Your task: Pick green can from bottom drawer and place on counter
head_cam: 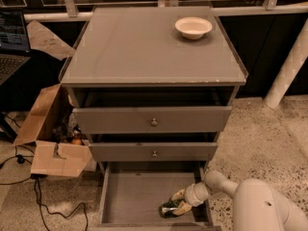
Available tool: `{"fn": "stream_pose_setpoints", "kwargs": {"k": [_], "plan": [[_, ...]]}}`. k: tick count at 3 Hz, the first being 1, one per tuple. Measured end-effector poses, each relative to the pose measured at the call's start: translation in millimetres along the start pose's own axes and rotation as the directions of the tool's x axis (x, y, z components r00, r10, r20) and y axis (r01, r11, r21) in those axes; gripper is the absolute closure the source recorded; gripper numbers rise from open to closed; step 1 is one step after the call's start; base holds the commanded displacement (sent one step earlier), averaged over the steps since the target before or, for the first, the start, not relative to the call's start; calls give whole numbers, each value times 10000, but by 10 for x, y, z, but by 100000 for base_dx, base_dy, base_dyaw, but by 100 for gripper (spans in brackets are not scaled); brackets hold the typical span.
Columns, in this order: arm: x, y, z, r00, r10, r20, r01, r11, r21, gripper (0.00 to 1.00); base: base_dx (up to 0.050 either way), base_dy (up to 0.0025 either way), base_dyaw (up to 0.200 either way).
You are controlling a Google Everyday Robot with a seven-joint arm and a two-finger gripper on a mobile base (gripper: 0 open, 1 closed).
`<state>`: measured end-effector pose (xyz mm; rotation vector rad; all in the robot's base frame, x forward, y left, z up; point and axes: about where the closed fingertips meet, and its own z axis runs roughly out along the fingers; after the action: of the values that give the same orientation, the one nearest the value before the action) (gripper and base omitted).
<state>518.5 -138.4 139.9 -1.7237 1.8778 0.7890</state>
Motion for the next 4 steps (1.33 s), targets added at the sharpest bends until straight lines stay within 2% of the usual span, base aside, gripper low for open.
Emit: {"fn": "stream_pose_setpoints", "kwargs": {"k": [1,2,3,4], "plan": [[-30,32,-6,9997,-55,259,61,9998,-209,100,0,0,0],[-239,94,-299,9907,-158,1352,180,9997,-151,100,0,0,0],[-463,180,-691,9673,-671,2445,625,9977,264,100,0,0,0],[-725,270,-1153,9346,-1153,3366,944,9925,779,100,0,0,0]]}}
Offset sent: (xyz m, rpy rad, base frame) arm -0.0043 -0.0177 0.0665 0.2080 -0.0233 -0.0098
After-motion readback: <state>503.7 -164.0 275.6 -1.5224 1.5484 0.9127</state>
